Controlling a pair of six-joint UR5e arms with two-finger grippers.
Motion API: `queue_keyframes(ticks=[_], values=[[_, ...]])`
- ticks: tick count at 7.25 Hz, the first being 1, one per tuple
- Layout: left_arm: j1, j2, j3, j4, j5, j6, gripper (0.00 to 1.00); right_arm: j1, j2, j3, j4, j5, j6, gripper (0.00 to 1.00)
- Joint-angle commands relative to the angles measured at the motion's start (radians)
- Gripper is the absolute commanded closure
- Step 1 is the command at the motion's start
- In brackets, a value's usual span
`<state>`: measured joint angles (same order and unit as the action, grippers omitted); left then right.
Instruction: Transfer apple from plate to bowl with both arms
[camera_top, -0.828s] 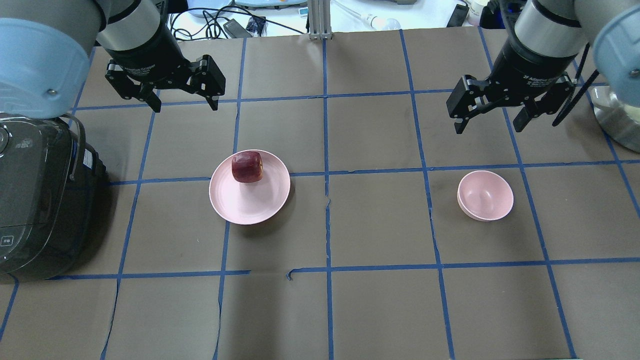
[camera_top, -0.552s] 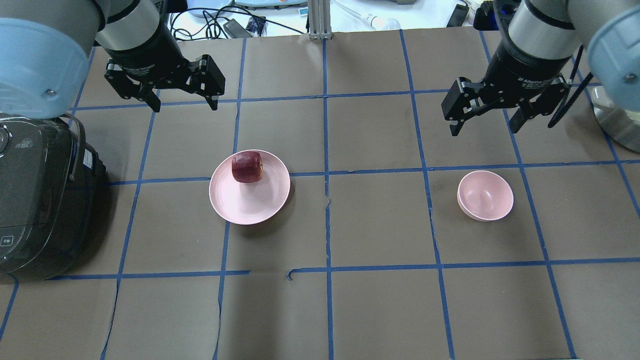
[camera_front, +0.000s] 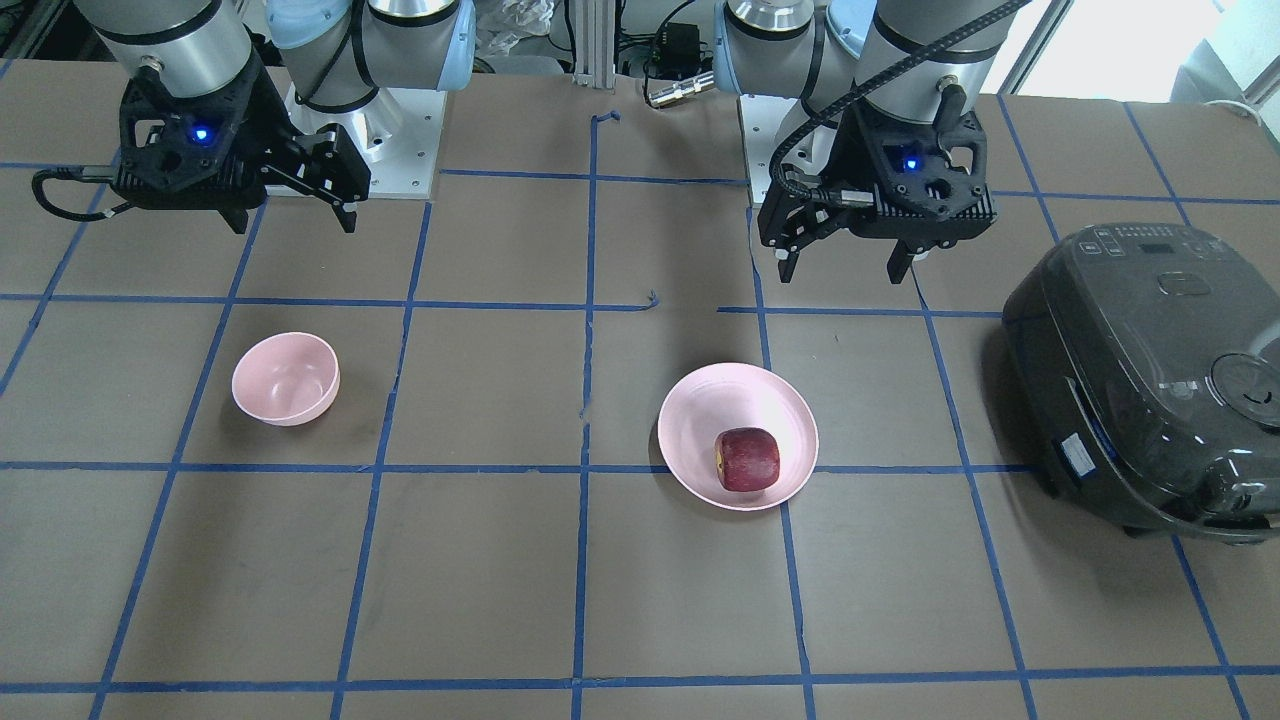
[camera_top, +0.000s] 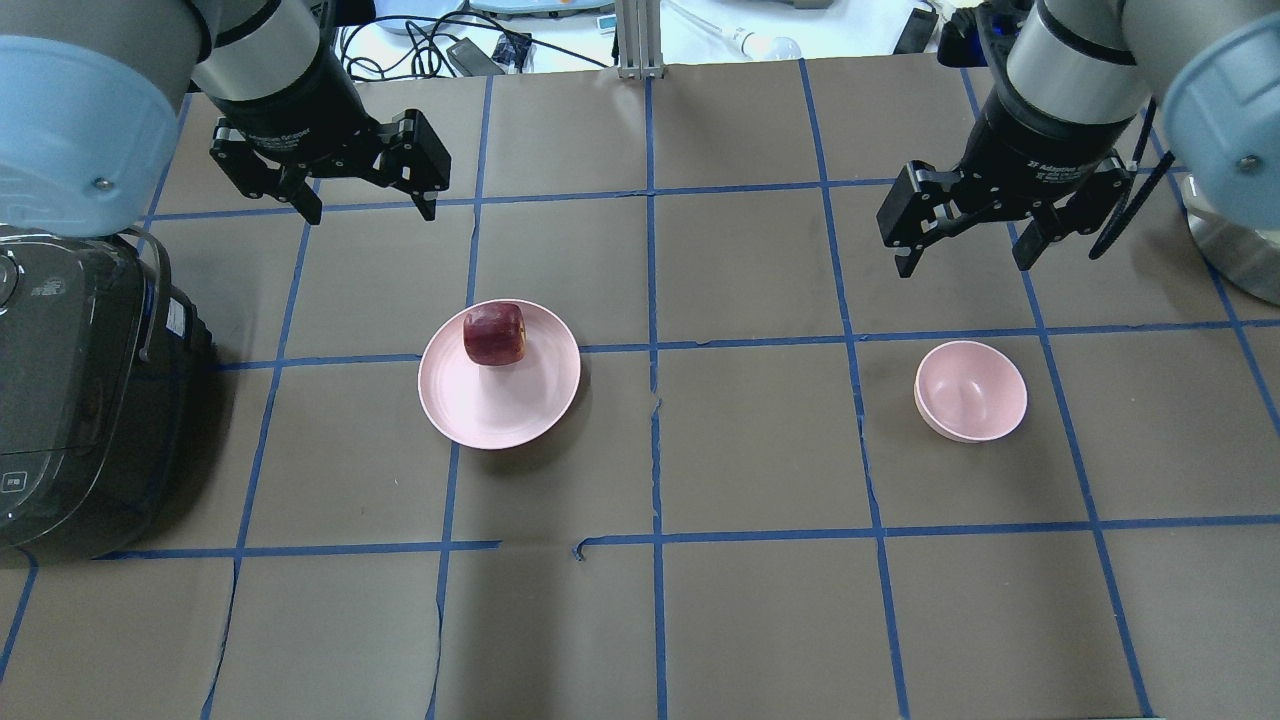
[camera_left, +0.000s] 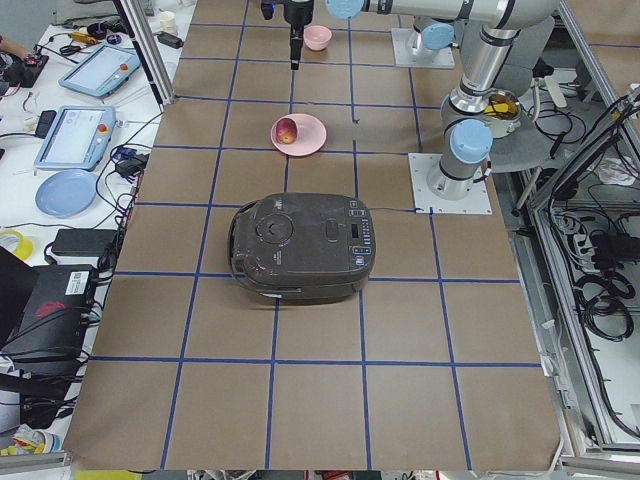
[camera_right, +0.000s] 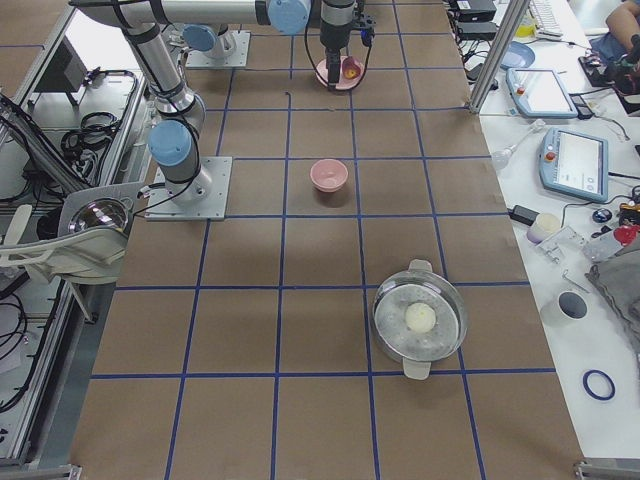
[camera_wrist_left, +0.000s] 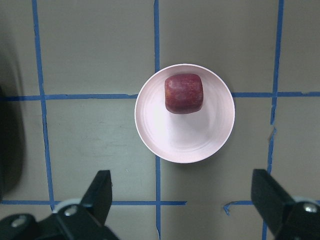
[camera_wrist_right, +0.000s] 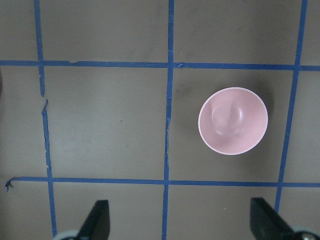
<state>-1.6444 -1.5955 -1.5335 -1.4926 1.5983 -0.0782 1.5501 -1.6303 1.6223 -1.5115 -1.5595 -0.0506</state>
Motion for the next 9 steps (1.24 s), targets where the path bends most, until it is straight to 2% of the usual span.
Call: queue_keyframes(ticks=[1, 9], values=[[0.0, -0.003, 0.001, 0.002, 0.0, 0.0, 0.0, 0.007, 0.0, 0.005, 0.001, -0.004, 0.008, 0.0], [0.0, -0.003, -0.001, 0.002, 0.0, 0.0, 0.0, 0.028, 0.001, 0.007, 0.001, -0.007, 0.057, 0.0]])
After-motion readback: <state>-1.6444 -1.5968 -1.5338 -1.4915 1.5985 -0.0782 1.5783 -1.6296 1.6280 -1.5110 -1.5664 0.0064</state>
